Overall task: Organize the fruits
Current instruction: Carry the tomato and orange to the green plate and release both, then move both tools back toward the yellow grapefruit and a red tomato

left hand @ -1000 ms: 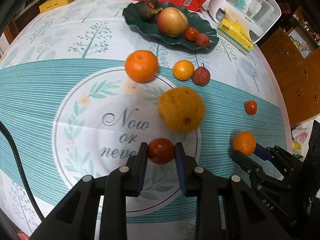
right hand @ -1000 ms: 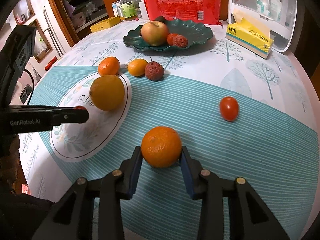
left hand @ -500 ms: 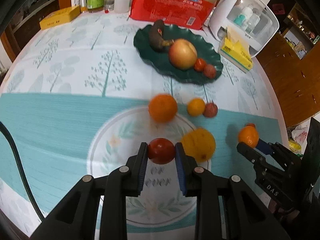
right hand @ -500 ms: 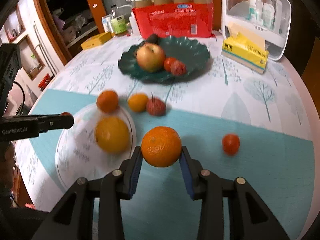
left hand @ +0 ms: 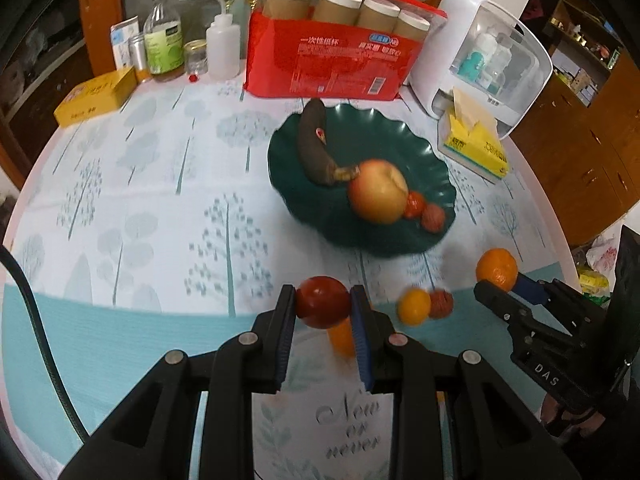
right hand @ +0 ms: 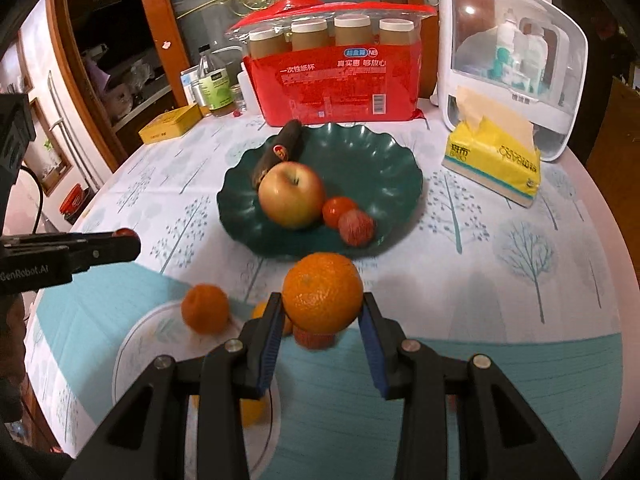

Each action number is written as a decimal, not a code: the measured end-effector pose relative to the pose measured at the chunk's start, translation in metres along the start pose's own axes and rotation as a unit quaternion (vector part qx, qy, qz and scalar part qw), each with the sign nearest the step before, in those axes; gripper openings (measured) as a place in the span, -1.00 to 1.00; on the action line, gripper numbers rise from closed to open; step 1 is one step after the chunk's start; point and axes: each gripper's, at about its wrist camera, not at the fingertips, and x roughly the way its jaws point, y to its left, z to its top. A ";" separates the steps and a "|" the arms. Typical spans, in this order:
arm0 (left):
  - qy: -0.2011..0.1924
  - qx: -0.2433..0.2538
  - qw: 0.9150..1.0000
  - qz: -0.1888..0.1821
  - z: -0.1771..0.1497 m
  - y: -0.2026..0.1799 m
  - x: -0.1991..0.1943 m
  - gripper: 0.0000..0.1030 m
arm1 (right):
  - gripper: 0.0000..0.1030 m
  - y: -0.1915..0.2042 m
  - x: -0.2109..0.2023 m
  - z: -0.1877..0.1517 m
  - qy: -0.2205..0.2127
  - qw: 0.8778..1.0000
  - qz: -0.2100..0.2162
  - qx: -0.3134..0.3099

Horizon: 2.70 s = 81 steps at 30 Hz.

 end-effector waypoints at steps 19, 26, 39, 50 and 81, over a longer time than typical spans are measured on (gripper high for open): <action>0.011 -0.001 1.000 -0.025 0.062 0.017 0.066 -0.51 | -0.26 0.008 0.063 0.029 0.023 0.999 0.001 0.035; 0.020 -0.008 0.999 -0.044 0.068 0.018 0.087 -0.50 | -0.26 0.012 0.074 0.031 0.025 0.999 0.012 0.028; 0.023 -0.011 0.998 -0.052 0.065 0.017 0.094 -0.06 | -0.19 0.015 0.077 0.032 0.028 0.999 0.015 0.029; 0.014 -0.013 0.998 -0.056 0.056 0.009 0.063 -0.06 | -0.06 0.014 0.050 0.033 0.006 0.999 0.010 0.042; 0.027 0.011 0.998 -0.058 -0.024 -0.034 0.003 -0.04 | 0.31 -0.045 -0.065 -0.040 -0.037 0.989 -0.074 0.119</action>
